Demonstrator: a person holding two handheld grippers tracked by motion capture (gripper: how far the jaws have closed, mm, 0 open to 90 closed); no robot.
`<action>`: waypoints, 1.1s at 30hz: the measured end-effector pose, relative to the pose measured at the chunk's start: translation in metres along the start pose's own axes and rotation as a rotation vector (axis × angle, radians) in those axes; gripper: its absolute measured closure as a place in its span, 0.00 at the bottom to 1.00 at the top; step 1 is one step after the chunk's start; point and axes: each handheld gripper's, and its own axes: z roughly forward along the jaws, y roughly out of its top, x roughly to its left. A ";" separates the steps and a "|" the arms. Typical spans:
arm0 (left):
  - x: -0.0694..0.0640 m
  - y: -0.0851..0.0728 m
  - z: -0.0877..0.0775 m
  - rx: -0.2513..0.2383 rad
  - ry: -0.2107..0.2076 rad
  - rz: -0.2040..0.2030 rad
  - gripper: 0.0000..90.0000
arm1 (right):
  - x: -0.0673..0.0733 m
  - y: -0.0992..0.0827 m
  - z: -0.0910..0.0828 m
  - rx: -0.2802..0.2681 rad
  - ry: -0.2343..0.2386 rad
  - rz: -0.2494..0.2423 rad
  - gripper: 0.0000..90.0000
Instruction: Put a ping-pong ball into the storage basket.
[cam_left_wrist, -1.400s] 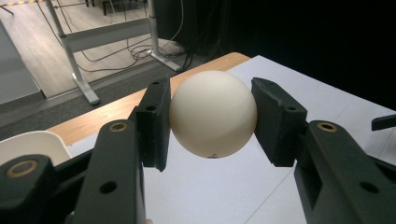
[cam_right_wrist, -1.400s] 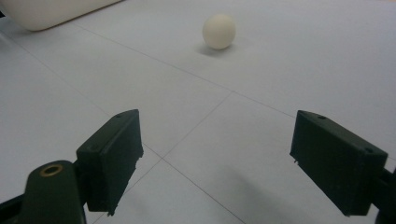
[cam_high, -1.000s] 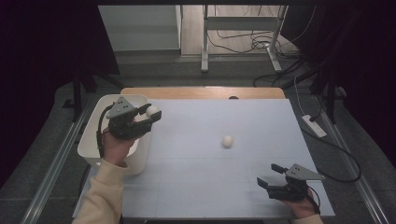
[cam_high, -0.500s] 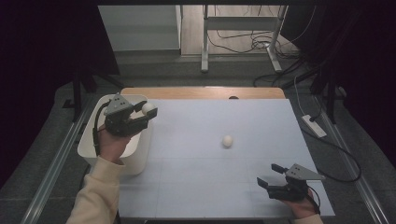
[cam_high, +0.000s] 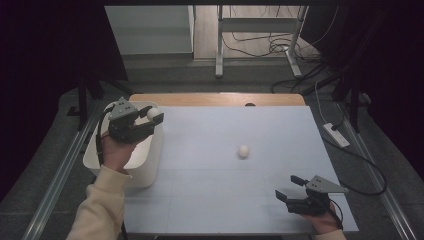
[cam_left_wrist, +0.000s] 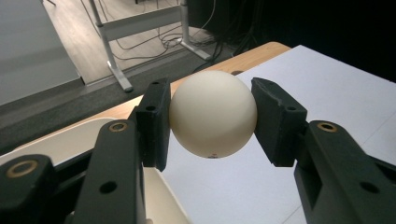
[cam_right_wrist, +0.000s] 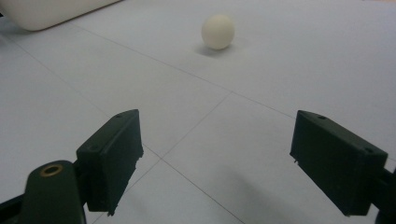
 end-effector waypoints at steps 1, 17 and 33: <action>0.000 0.000 0.000 0.000 0.000 0.000 0.56 | 0.000 0.000 0.000 0.000 0.000 0.000 0.18; 0.022 -0.001 0.003 0.029 0.050 -0.039 0.56 | 0.000 0.000 0.001 0.002 0.001 0.007 0.18; 0.044 -0.004 0.010 0.084 0.110 -0.080 0.56 | 0.000 0.000 0.001 -0.002 0.001 0.010 0.18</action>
